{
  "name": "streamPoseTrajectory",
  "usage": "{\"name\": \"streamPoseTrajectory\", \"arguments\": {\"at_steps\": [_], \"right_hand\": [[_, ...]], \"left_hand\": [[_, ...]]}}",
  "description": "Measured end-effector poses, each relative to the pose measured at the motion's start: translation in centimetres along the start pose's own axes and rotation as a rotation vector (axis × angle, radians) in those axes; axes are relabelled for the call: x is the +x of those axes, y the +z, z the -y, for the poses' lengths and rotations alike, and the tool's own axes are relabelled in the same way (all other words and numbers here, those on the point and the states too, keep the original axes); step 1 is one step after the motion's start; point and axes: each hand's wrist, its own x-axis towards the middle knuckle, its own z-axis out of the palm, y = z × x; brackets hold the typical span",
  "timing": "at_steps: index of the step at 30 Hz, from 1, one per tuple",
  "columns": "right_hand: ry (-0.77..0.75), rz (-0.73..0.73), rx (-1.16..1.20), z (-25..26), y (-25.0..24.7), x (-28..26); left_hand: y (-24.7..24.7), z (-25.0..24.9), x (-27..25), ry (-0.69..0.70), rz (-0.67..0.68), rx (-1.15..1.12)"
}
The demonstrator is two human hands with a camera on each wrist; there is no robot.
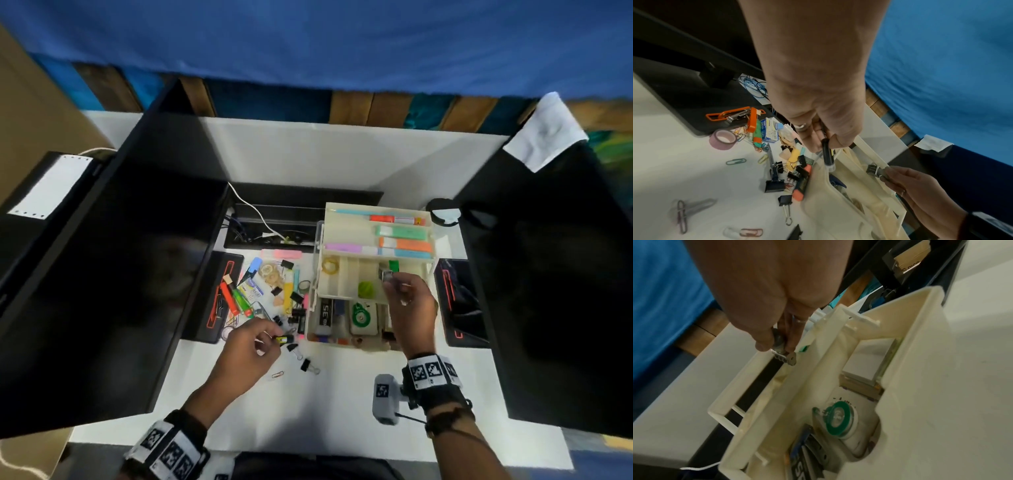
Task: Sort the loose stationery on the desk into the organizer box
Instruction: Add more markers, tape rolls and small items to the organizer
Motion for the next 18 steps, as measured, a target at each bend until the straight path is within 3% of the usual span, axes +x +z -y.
{"name": "streamPoseTrajectory", "arguments": {"at_steps": [6,13,18], "right_hand": [[-0.135,-0.013,-0.241,-2.1,1.4,0.8],[-0.121,-0.023,-0.389,-2.9,2.0,-0.1],[-0.137,-0.030,-0.438,-0.8,1.4,-1.7]], "left_hand": [[-0.8,0.2,-0.5,-0.014,0.008,0.096],[-1.6,0.7,-0.9,-0.022,0.006,0.150],[-0.3,-0.2,-0.1,-0.045,0.052,0.089]]}}
